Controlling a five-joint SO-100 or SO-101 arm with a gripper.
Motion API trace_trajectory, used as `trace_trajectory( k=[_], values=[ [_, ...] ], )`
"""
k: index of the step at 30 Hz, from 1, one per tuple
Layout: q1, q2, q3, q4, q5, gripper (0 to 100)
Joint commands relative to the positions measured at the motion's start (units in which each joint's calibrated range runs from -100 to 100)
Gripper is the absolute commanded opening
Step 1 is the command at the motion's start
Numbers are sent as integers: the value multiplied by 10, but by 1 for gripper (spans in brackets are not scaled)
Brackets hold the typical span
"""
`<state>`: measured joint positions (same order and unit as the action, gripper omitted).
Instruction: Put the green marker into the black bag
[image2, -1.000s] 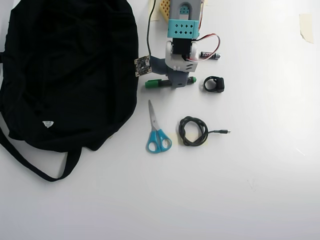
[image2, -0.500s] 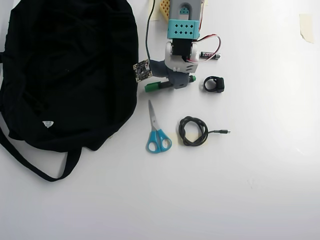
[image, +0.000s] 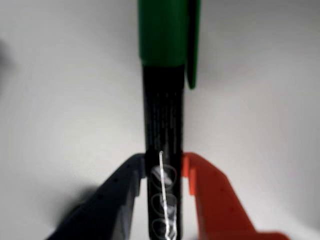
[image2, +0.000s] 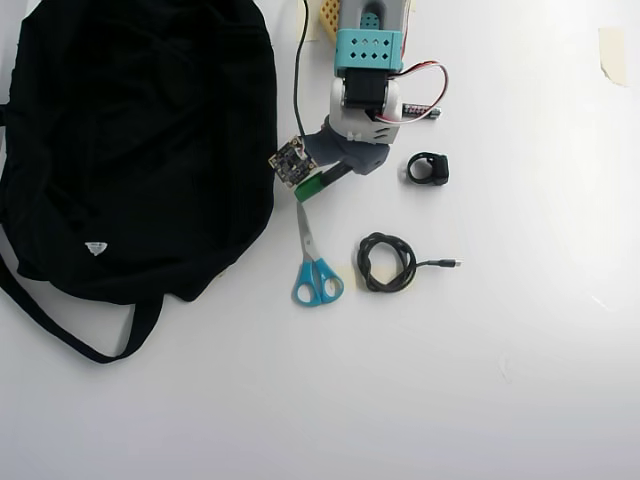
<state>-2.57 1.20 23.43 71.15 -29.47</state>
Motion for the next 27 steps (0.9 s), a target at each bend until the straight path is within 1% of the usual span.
trace_trajectory(
  k=[1,5,13,16,21,27],
  values=[
    [2,-11,-28,15,47,2],
    [2,-31,-40,36,85,2],
    [2,-102,-28,43,158,2],
    [3,-111,-28,65,186,2],
    [3,-126,-38,111,209,2],
    [18,-153,-38,140,219,2]
  ],
)
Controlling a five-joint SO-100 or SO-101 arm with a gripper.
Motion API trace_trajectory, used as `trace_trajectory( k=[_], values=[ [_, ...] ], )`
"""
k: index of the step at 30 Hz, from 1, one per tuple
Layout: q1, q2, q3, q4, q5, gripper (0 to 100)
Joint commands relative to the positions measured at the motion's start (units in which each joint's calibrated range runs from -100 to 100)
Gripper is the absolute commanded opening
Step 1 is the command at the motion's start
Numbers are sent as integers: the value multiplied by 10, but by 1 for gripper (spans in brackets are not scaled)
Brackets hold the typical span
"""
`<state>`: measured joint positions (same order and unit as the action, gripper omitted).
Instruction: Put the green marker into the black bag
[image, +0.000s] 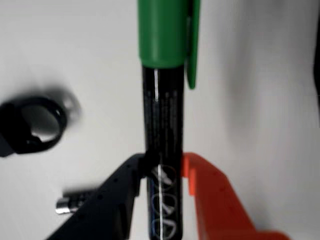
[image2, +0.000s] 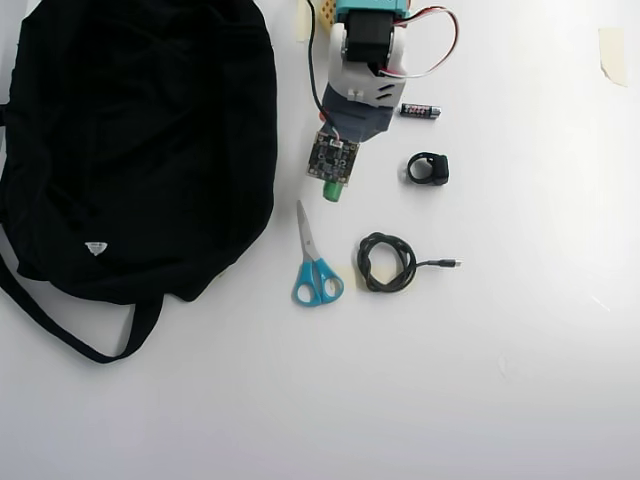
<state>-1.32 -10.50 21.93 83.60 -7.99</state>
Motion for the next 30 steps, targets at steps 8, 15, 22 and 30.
trace_trajectory(
  k=[8,15,22,30],
  values=[
    [40,-104,-23,46,9,2],
    [143,-125,-39,49,9,2],
    [281,-117,-110,49,9,2],
    [468,-107,-112,-22,9,2]
  ],
)
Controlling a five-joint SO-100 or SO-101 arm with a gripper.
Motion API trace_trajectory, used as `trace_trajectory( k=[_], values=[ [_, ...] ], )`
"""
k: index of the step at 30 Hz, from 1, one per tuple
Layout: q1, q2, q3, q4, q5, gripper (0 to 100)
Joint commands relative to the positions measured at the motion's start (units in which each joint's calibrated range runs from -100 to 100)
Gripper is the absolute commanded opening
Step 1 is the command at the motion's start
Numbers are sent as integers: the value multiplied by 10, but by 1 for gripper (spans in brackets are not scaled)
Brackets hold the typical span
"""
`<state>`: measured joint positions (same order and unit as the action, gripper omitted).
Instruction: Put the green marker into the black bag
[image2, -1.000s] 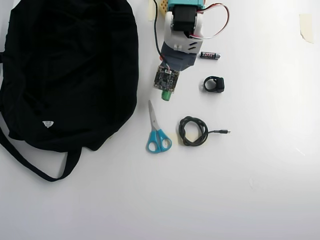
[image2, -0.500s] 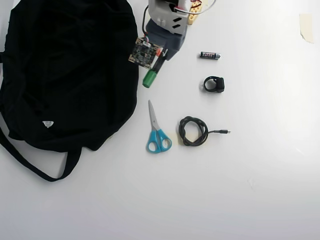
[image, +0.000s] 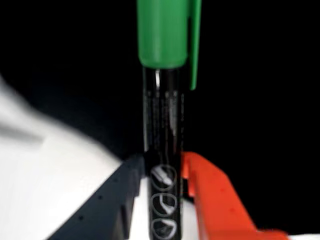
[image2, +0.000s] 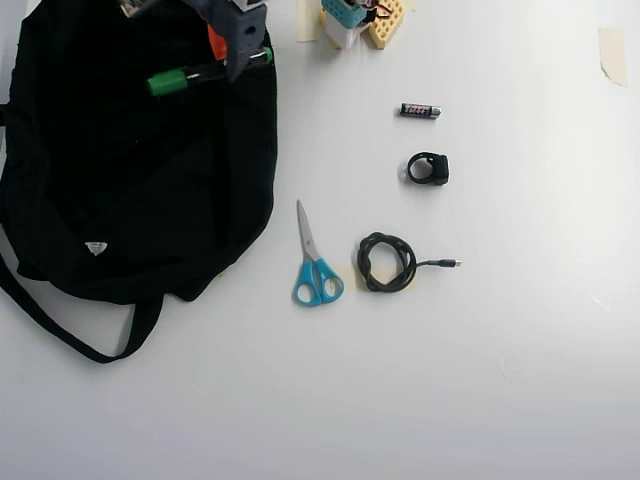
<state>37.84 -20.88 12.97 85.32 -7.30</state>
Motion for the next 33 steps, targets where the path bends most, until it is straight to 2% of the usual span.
trace_trajectory(
  k=[1,3,5,7,11,12,14,17,21,22,24,26,28,33],
  values=[
    [98,14,-25,-50,2,2],
    [121,81,-35,-88,10,2],
    [147,249,-110,-135,10,2],
    [147,342,-161,-136,7,2],
    [150,386,-171,-161,5,3],
    [150,386,-168,-159,5,8],
    [147,381,-163,-154,4,26],
    [134,320,-166,-91,-21,31],
    [14,40,-139,31,-43,30],
    [-10,-1,-105,42,-43,27],
    [-121,-120,5,36,-62,2],
    [-274,-199,59,-17,-60,2],
    [-388,-220,162,-132,-64,2],
    [-425,-315,322,-160,25,2]
  ],
)
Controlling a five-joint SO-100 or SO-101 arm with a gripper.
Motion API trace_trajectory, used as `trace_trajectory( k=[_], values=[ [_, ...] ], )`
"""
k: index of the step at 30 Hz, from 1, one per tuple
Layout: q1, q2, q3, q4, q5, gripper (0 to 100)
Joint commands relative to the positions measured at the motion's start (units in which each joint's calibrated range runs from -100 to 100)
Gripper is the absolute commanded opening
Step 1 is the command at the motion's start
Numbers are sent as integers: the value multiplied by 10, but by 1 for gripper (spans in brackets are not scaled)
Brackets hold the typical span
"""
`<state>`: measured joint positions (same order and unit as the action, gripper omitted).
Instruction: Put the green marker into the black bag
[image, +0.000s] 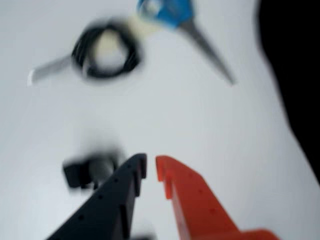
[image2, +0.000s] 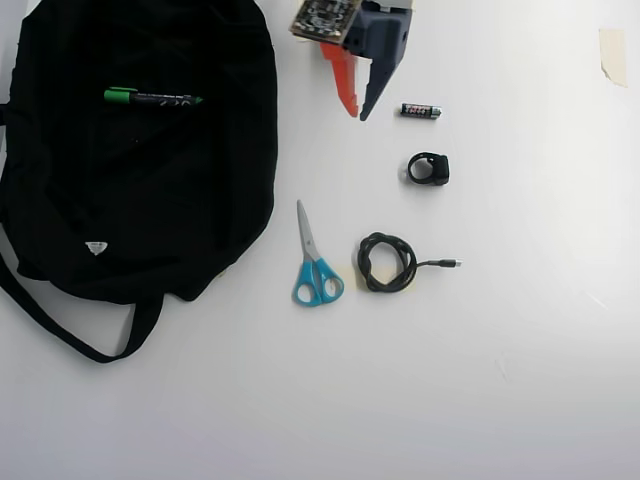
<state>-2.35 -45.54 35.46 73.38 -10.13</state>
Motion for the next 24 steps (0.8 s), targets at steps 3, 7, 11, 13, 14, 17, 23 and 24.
trace_trajectory(
  k=[3,7,11,13,14,17,23,24],
  values=[
    [-30,-119,185,-85,69,2],
    [-42,-244,336,-128,72,2],
    [-57,-370,459,-125,100,2],
    [-62,-429,524,-121,124,2],
    [-62,-459,556,-114,127,2],
    [-61,-537,638,-99,127,2],
    [-60,-540,638,-8,127,2],
    [-60,-540,638,-7,127,2]
  ],
)
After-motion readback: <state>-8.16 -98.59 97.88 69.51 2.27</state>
